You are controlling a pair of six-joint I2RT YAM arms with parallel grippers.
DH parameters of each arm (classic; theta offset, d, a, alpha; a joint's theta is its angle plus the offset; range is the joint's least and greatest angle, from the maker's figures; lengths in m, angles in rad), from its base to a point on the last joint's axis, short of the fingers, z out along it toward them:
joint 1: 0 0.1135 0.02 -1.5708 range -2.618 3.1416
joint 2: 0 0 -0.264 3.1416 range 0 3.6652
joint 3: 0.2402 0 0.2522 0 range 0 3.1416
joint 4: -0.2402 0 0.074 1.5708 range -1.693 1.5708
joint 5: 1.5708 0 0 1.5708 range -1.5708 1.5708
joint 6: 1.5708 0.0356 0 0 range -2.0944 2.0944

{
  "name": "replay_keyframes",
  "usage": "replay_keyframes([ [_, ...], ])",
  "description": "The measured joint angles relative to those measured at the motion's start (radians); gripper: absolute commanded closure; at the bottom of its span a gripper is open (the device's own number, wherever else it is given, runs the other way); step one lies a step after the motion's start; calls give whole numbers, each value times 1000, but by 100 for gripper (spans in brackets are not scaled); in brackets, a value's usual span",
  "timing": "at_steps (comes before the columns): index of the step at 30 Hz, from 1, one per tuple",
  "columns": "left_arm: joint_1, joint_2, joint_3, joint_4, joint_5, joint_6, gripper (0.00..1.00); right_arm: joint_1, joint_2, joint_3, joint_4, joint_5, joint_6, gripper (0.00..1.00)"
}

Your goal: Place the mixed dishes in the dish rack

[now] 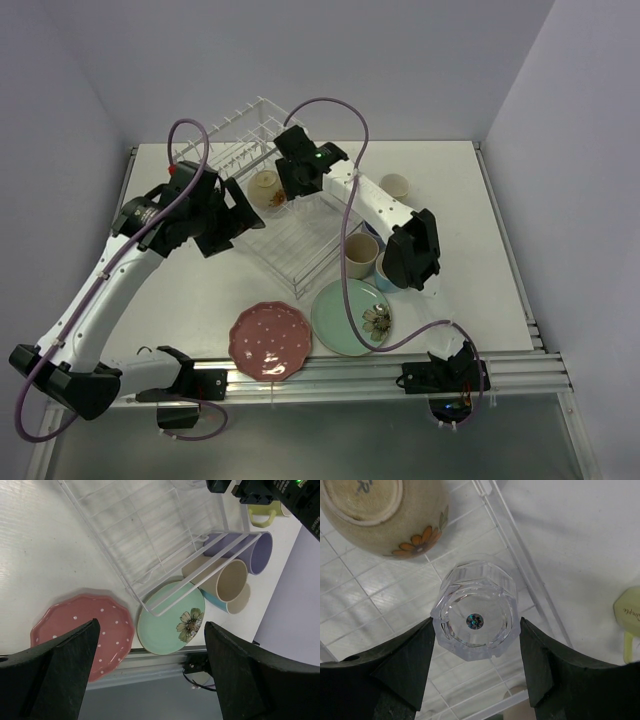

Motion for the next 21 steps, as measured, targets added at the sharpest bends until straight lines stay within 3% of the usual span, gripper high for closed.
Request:
replay_keyframes([
  [6, 48, 0, 0, 2, 31, 37, 8, 0, 31, 49, 24, -3, -2, 22],
  [9, 69, 0, -2, 9, 53, 52, 8, 0, 31, 49, 37, -13, 1, 1],
  [21, 108, 43, -27, 53, 138, 81, 8, -74, -69, -4, 49, -69, 87, 1],
])
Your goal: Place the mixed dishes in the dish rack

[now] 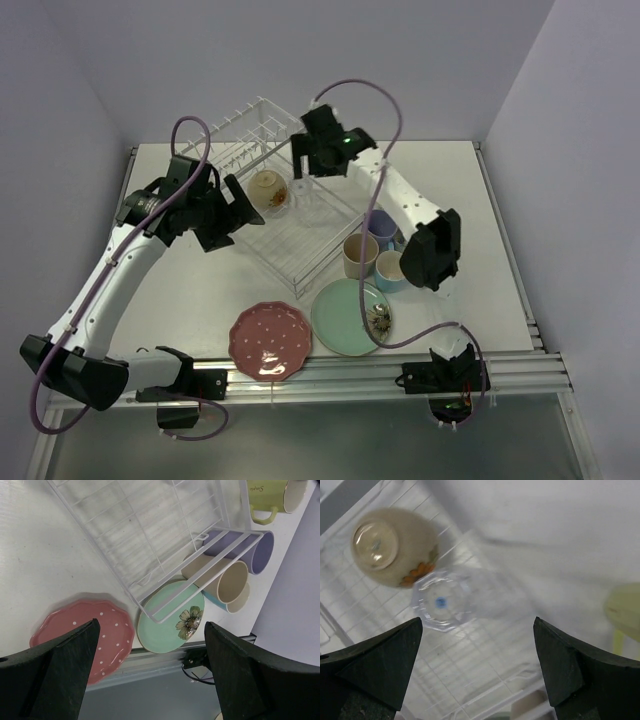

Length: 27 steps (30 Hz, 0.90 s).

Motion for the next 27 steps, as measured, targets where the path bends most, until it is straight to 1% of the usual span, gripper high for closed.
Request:
replay_keyframes([
  [4, 4, 14, 1, 0, 11, 8, 9, -139, -113, -35, -18, 8, 56, 5],
  [5, 5, 19, 2, 0, 15, 8, 9, -201, -153, -56, -18, 20, 65, 6],
  [7, 5, 29, 3, 2, 19, 11, 9, -294, -214, -103, -20, 39, 80, 8],
  [8, 5, 32, 5, 2, 23, 14, 10, -349, -247, -141, -18, 49, 85, 11],
  [11, 5, 42, 10, 2, 29, 19, 10, -446, -301, -245, -16, 54, 95, 16],
  [13, 5, 50, 22, 2, 34, 23, 11, -472, -309, -305, -18, 51, 93, 18],
  [16, 5, 54, 40, 2, 40, 24, 12, -472, -302, -386, -5, 16, 87, 24],
  [18, 5, 54, 51, 1, 43, 27, 13, -470, -294, -425, 2, -11, 84, 25],
  [23, 5, 69, 95, -4, 59, 47, 15, -471, -263, -465, 35, -42, 80, 32],
  [27, 5, 74, 111, -16, 64, 51, 16, -474, -238, -486, 60, -47, 75, 40],
])
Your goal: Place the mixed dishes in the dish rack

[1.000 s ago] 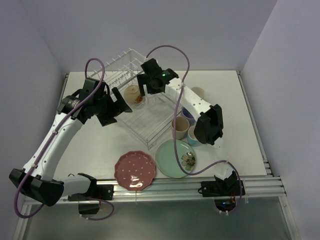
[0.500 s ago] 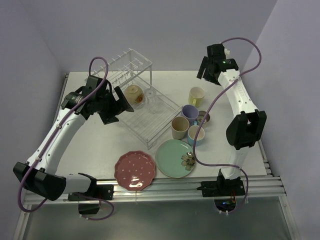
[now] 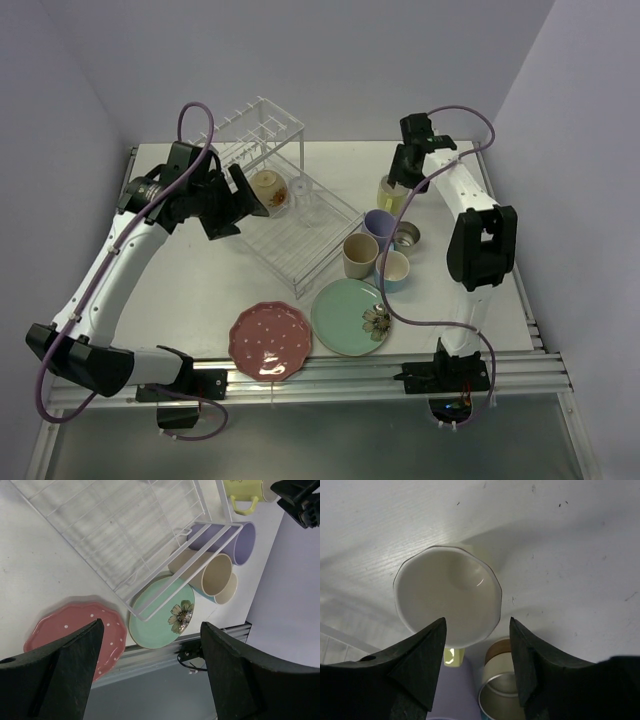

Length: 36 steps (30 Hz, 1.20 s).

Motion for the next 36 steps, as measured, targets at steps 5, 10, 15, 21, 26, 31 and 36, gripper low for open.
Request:
replay_keyframes([
  [5, 0, 7, 24, -20, 3, 8, 20, -2, 50, -13, 33, 4, -16, 62],
  [10, 0, 26, 49, -35, 6, 16, 22, -4, 63, -19, 57, 16, -32, 100],
  [15, 0, 83, 102, -53, 5, 16, 26, 5, 63, -17, 66, 29, -47, 100],
  [21, -10, 152, 150, -76, 0, 12, 35, 90, 61, 51, 1, 108, -86, 100],
  [26, -32, 232, 242, -93, -17, -8, 39, 223, 19, 163, -67, 167, -116, 100],
  [31, -69, 308, 330, -92, -25, -33, 40, 337, -89, 205, -95, 201, -125, 100],
  [36, -111, 346, 360, -90, -24, -64, 39, 406, -192, 238, -146, 237, -130, 100],
])
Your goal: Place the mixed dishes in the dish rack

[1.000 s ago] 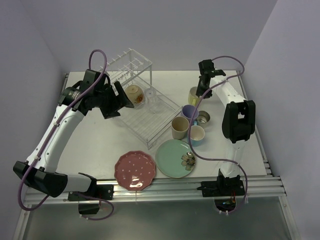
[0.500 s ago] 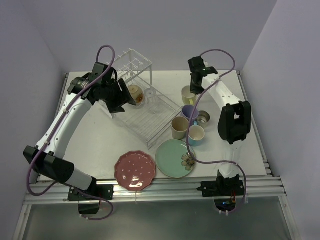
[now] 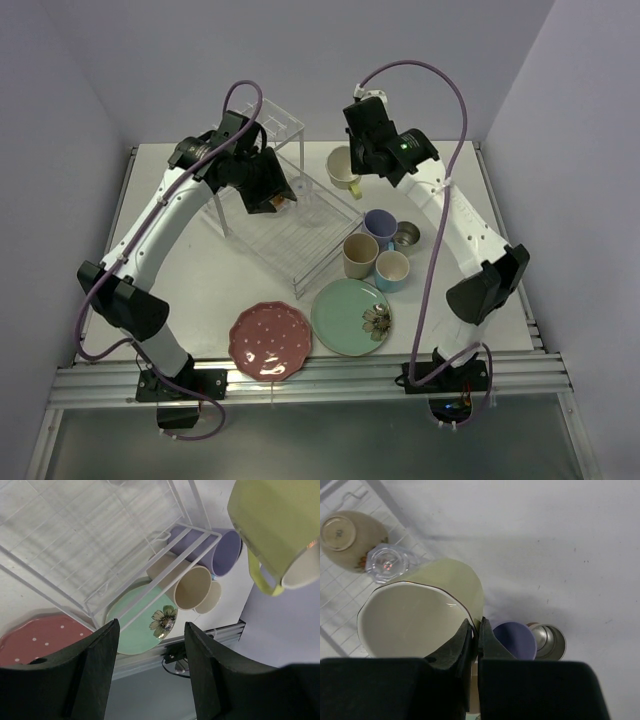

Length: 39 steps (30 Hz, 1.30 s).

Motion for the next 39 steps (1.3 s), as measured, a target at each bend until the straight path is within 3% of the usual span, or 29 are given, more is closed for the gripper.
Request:
replay_keyframes([
  [15, -56, 29, 53, 5, -8, -66, 38, 199, -63, -32, -72, 53, 1, 100],
  [39, -74, -89, -18, 41, -42, -134, 39, 258, -84, -105, -68, 71, 1, 100],
])
